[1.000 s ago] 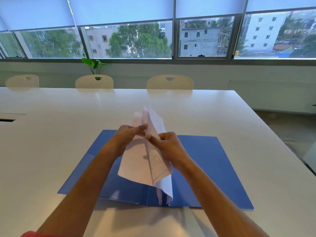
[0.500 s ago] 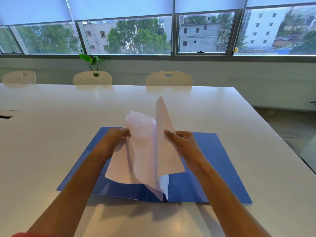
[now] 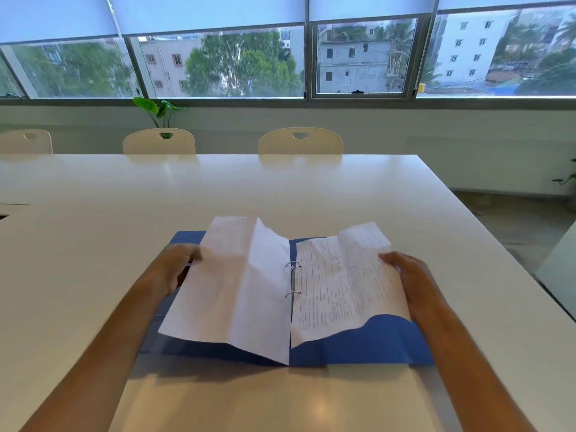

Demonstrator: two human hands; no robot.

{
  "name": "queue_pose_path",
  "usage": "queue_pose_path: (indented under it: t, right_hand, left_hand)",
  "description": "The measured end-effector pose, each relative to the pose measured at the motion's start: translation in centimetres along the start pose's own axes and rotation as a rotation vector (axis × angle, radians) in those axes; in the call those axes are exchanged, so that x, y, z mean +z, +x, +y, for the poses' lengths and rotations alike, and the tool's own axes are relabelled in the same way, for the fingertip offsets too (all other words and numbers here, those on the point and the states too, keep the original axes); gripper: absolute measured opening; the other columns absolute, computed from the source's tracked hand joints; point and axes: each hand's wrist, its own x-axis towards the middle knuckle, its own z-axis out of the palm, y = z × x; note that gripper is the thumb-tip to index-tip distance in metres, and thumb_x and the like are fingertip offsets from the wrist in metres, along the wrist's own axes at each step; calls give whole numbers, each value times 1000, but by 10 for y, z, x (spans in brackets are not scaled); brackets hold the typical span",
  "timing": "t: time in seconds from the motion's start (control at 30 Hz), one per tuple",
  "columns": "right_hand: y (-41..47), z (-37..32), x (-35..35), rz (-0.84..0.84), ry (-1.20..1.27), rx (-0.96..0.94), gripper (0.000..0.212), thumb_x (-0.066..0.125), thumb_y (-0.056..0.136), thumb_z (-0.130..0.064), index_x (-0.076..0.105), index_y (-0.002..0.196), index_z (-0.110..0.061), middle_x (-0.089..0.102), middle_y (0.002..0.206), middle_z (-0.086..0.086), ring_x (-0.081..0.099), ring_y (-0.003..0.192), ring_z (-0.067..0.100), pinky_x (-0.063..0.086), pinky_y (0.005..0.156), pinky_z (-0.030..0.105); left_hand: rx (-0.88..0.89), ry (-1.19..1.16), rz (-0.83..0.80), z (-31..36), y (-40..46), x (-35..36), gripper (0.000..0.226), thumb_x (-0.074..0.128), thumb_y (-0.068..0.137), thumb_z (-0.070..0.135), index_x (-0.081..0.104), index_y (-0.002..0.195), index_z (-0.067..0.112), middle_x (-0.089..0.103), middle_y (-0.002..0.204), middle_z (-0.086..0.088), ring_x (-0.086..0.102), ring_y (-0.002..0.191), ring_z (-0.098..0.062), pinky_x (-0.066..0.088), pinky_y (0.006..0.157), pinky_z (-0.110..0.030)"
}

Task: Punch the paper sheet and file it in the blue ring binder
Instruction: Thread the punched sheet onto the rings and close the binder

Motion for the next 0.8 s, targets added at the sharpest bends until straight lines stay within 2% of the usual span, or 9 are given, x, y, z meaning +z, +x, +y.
queue_pose_path:
  t: [0.07, 0.1, 0.17, 0.23, 0.33, 0.43, 0.47, 0.63, 0.8]
  right_hand:
    - [0, -5, 10, -53, 30, -5, 16, 62, 82, -15, 67, 78, 0, 61, 77, 17, 58, 68, 31, 46, 64, 40]
    - [-1, -8, 17, -82, 46, -7, 16, 62, 82, -15, 68, 70, -5, 60, 73, 15, 58, 64, 28, 46, 63, 37]
    - [-3, -14, 34, -129, 64, -19, 22, 61, 84, -14, 66, 63, -11, 58, 64, 10, 58, 53, 23, 46, 55, 30]
    - [-7, -21, 55, -186, 84, -27, 14, 60, 86, -14, 67, 79, -4, 57, 68, 14, 57, 50, 22, 48, 50, 28]
    - [-11, -28, 88, -288, 113, -23, 16, 63, 82, -17, 65, 91, -3, 54, 74, 18, 56, 51, 23, 49, 52, 30]
    - [-17, -33, 120, -351, 97, -36, 14, 64, 82, -15, 64, 84, -2, 56, 67, 15, 55, 52, 23, 48, 54, 29]
    - [-18, -34, 131, -358, 92, -41, 12, 62, 84, -12, 64, 79, -2, 57, 64, 12, 55, 52, 22, 49, 56, 29]
    - [-19, -26, 166, -418, -24, -81, 15, 61, 88, -15, 71, 78, -10, 69, 74, 7, 66, 64, 21, 54, 70, 35]
    - [-27, -20, 180, -486, -283, -173, 33, 55, 91, -39, 71, 96, -11, 72, 99, 8, 70, 91, 25, 55, 85, 42]
  left_hand:
    - [26, -19, -12, 0, 3, 4, 25, 42, 75, -12, 51, 63, 8, 50, 59, -10, 49, 48, -23, 41, 45, -23]
    - [38, -35, -23, 1, 3, 6, 26, 42, 77, -12, 59, 83, 6, 58, 70, -14, 56, 57, -27, 46, 49, -27]
    - [83, -57, -42, 4, 3, 8, 46, 43, 79, -12, 53, 116, 14, 59, 91, -18, 58, 71, -32, 47, 56, -31]
    - [136, -44, -45, 8, 4, 11, 59, 45, 80, -12, 45, 130, 20, 55, 105, -21, 57, 78, -34, 47, 58, -32]
    - [176, -91, -88, 17, -3, 21, 61, 44, 83, -12, 40, 135, 20, 57, 93, -19, 59, 72, -30, 50, 53, -28]
    - [234, -109, -135, 24, -7, 33, 53, 44, 88, -9, 43, 137, 14, 57, 85, -6, 56, 76, -12, 46, 63, -23]
    - [240, -122, -161, 26, -8, 36, 49, 44, 89, -7, 45, 134, 13, 60, 82, -4, 59, 74, -11, 48, 61, -22]
    - [235, -148, -211, 33, -12, 45, 32, 52, 94, 16, 55, 124, 7, 68, 100, -14, 69, 72, -23, 53, 50, -27]
    - [171, -183, -260, 31, -11, 42, 43, 53, 94, 38, 58, 122, 6, 71, 92, -12, 72, 65, -23, 54, 49, -29]
